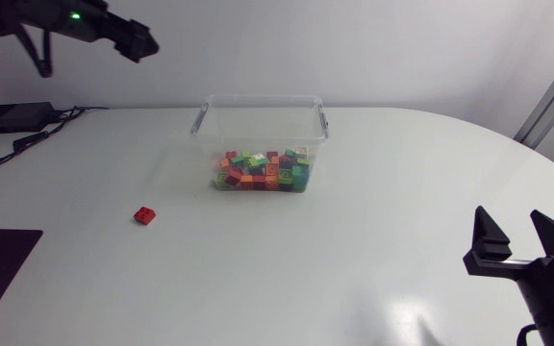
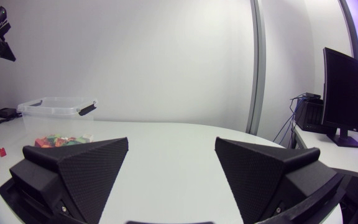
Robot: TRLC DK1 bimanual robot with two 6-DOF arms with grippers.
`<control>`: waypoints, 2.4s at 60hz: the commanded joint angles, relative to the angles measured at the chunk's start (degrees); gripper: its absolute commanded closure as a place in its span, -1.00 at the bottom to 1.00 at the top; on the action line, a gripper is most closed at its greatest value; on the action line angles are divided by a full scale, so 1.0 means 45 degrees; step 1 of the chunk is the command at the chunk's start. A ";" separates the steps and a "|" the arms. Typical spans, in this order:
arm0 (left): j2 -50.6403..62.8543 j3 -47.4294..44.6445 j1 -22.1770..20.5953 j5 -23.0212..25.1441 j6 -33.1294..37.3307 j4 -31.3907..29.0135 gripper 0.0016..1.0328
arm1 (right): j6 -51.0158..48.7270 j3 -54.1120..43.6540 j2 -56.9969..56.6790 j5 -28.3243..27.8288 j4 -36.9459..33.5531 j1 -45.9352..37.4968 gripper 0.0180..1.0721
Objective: Place the duplo bricks in the container
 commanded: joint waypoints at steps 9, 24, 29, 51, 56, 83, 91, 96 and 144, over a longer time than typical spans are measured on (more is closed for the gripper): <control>-0.0943 -0.3041 0.1742 -0.0450 0.1909 -0.1732 -0.90 | 0.0220 -0.0202 -0.0076 -0.0064 -0.0054 0.0034 -0.92; -0.0435 -0.6909 0.1235 -0.2696 0.1948 -0.0345 -0.90 | 0.0220 -0.0202 -0.0076 -0.0064 -0.0054 0.0034 -0.92; -0.0142 -0.7319 0.1137 -0.2891 0.1909 0.0124 -0.89 | 0.0220 -0.0202 -0.0076 -0.0064 -0.0054 0.0034 -0.92; 0.2866 -0.8237 0.0727 -0.3165 0.1655 0.2526 -0.86 | 0.0220 -0.0202 -0.0076 -0.0064 -0.0054 0.0034 -0.92; 0.3198 -0.8198 0.0707 -0.3165 0.1655 0.2702 -0.84 | 0.0220 -0.0202 -0.0076 -0.0064 -0.0054 0.0034 -0.92; 0.4135 -0.7885 0.0590 -0.3106 0.1401 0.2780 0.20 | 0.0220 -0.0202 -0.0056 -0.0064 -0.0054 0.0034 -0.92; 0.4350 -0.7690 0.0649 -0.2930 0.1089 0.2467 0.47 | 0.0220 -0.0202 -0.0076 -0.0064 -0.0054 0.0034 -0.92; 0.4291 -0.7182 0.0785 -0.2618 0.0933 0.1432 0.49 | 0.0220 -0.0202 -0.0056 -0.0064 -0.0054 0.0034 -0.92; 0.0483 -0.1889 -0.3297 -0.0645 -0.3110 0.0378 0.49 | 0.0220 -0.0202 -0.0056 -0.0064 -0.0054 0.0034 -0.92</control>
